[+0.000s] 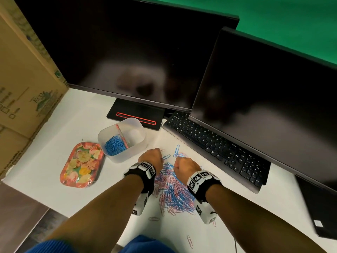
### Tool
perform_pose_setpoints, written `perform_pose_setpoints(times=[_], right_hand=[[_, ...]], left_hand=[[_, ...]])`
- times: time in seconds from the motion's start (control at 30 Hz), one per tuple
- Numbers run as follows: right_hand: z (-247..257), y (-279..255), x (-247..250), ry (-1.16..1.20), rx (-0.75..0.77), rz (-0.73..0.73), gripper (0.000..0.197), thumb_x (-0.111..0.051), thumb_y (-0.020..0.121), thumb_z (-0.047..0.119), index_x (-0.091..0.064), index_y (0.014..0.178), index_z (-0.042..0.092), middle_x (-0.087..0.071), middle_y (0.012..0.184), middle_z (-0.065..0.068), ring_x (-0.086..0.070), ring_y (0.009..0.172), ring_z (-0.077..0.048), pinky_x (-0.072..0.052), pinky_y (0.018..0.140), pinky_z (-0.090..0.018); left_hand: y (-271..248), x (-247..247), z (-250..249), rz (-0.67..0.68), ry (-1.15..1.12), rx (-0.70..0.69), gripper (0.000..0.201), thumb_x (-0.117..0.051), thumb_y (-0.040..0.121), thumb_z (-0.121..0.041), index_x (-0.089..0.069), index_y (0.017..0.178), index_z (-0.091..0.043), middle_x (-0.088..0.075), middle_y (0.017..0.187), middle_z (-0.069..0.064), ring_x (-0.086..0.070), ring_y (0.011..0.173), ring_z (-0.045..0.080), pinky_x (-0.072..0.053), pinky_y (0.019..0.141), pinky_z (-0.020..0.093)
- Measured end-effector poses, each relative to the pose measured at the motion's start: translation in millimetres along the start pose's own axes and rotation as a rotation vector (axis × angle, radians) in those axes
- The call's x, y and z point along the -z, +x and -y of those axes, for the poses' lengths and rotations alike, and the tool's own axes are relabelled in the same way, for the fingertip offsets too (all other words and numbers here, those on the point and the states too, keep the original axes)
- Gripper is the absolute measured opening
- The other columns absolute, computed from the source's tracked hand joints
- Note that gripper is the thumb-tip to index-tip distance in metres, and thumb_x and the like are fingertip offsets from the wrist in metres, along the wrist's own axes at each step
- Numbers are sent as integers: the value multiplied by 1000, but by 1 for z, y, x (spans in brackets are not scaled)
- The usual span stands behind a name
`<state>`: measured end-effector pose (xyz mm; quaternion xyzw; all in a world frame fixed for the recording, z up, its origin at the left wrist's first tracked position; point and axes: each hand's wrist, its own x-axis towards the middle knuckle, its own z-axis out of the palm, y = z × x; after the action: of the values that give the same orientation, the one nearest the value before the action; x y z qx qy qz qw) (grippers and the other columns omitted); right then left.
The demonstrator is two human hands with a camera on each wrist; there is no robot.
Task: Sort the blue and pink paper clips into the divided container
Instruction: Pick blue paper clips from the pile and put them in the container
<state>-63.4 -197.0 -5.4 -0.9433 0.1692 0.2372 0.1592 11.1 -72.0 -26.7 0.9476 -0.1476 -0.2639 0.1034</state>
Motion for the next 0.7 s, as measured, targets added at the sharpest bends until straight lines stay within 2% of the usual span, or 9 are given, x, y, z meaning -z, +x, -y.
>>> perform_pose_setpoints(times=[0.07,0.13,0.23,0.33,0.37,0.47,0.53,0.63,0.7], right_hand=[[-5,-2,1,124,1,-13,10,-52,91,24,-60,86,22,-67,98,-5,-63,87,-27,-49,71,-27],[-10,-1,2,303,0,-32,10,-60,86,26,-60,75,24,-69,94,-3,-65,85,-26,-53,75,-28],[-15,0,10,608,-6,-20,16,-70,82,24,-64,67,24,-65,78,5,-62,77,-18,-48,74,-23],[-16,-3,25,812,-9,13,5,-69,84,16,-71,80,14,-58,51,16,-52,51,6,-37,51,-5],[-16,-5,29,856,-5,35,5,-68,85,13,-70,81,12,-55,45,16,-47,41,7,-33,44,-4],[-6,-7,36,876,22,64,10,-68,84,13,-68,74,15,-55,56,5,-40,35,2,-29,39,-10],[8,-5,41,858,51,76,15,-67,85,14,-67,71,18,-55,59,2,-41,34,2,-29,39,-11],[46,-1,51,758,150,74,19,-65,87,17,-65,69,24,-57,60,6,-42,32,3,-30,40,-9],[76,4,57,668,209,65,16,-64,85,22,-66,70,26,-59,61,7,-45,35,3,-33,45,-14]], left_hand=[[-1,2,1,6,-49,0,25,-54,91,-28,-59,110,-13,-66,113,10,-62,105,29,-53,88,37],[-3,3,4,3,-171,-11,20,-55,89,-24,-63,103,-13,-68,109,9,-62,103,28,-52,87,33],[-9,8,10,-7,-456,21,3,-63,83,-21,-64,81,-19,-68,94,3,-62,94,24,-48,82,28],[-20,19,15,76,-799,44,12,-69,79,-10,-62,73,-18,-66,83,2,-59,80,19,-46,70,26],[-25,23,16,103,-914,59,11,-68,79,-6,-63,77,-16,-66,82,3,-56,73,18,-43,63,25],[-41,38,22,156,-1294,110,26,-55,84,4,-65,102,-12,-61,70,2,-38,53,12,-30,50,22],[-49,49,26,167,-1544,127,34,-45,86,5,-64,111,-9,-53,63,0,-32,48,11,-26,46,22],[-62,74,42,98,-1802,163,29,-38,88,-2,-62,103,-9,-45,65,0,-36,52,12,-29,45,22],[-64,89,55,17,-1894,227,24,-35,87,-5,-58,89,-12,-44,67,1,-38,54,14,-32,46,22]])
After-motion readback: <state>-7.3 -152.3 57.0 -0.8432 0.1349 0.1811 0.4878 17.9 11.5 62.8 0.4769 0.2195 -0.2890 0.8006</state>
